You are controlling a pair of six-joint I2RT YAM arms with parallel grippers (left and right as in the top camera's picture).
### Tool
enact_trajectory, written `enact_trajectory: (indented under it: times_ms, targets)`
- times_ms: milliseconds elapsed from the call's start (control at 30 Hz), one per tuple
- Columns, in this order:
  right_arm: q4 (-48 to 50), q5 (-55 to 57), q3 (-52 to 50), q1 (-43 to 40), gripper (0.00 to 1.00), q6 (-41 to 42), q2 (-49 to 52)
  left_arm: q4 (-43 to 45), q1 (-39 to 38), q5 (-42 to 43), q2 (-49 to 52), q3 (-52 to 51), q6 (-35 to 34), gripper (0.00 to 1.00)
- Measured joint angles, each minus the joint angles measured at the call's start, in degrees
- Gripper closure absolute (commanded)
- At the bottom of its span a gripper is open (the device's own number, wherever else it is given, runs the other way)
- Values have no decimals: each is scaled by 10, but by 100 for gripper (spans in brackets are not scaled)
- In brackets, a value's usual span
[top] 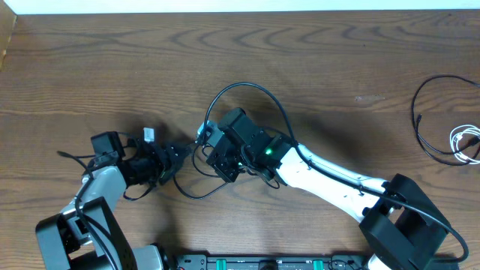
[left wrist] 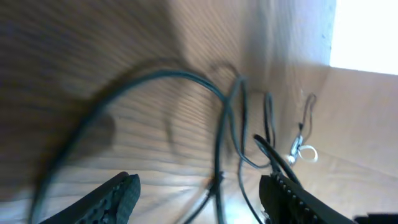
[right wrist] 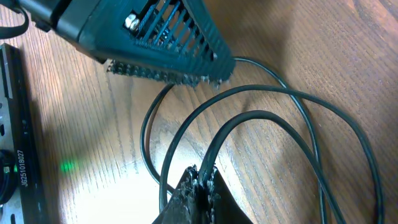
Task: Untangle cables
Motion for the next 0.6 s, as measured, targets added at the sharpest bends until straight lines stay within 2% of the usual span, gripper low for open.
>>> enact_trajectory:
  times_ms: [233, 400, 600]
  targets:
    - [28, 0, 0, 0, 99, 10, 13, -2, 4, -73, 0, 0, -9, 32]
    - [55, -1, 0, 0, 99, 29, 59, -7, 5, -124, -2, 2, -26, 41]
    - [62, -1, 0, 5, 99, 36, 101, -11, 5, -146, -6, 3, -32, 42]
